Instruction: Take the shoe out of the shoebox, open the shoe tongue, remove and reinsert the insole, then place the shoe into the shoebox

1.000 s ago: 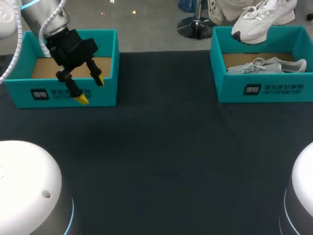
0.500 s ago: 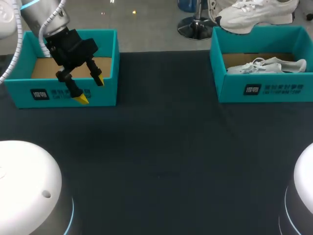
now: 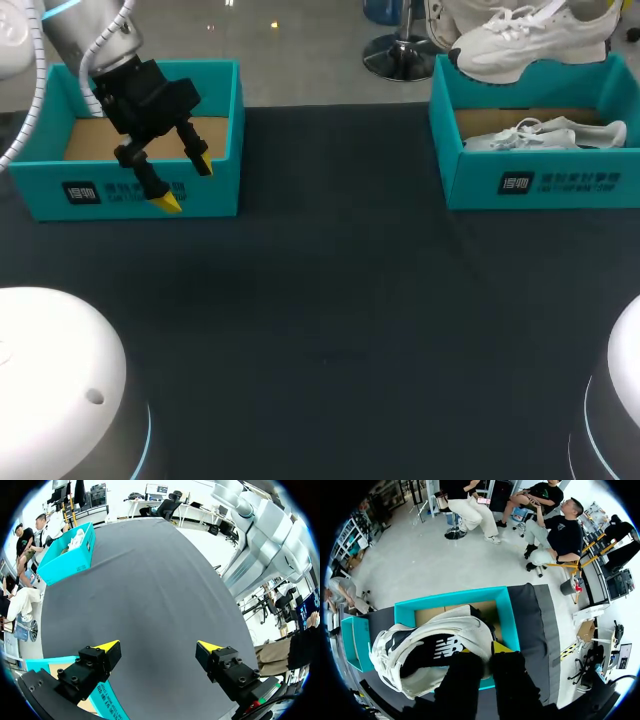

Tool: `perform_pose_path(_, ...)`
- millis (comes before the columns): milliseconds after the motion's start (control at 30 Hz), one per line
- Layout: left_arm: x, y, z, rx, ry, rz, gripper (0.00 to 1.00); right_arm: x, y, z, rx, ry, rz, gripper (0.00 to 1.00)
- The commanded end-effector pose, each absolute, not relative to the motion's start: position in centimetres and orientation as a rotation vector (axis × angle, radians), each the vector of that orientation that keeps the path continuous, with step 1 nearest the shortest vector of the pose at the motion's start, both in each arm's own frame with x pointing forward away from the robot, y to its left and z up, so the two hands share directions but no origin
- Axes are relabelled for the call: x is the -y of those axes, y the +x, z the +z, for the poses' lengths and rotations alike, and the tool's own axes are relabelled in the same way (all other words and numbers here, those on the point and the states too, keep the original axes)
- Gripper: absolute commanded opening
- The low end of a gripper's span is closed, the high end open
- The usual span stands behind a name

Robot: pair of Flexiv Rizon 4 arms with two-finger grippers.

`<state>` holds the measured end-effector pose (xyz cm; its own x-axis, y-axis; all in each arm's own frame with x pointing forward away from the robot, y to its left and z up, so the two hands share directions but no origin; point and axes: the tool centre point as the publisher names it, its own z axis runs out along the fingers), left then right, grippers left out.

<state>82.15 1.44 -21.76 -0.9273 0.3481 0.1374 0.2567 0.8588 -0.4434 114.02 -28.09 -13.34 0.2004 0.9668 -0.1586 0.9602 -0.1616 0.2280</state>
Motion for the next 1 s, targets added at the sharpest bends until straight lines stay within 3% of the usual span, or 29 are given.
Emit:
perform_pose_path(33,-1.5,82.2,-21.7,2.821,-0.465,0.626,1.00,28.1,114.1,-13.2,-1.828,2.205,0.035,0.00)
perform_pose_path(1000,-1.5,82.2,-21.7,2.821,-0.465,0.626,1.00,29.7,115.4,-17.8,-1.692,2.338,-0.026,0.00)
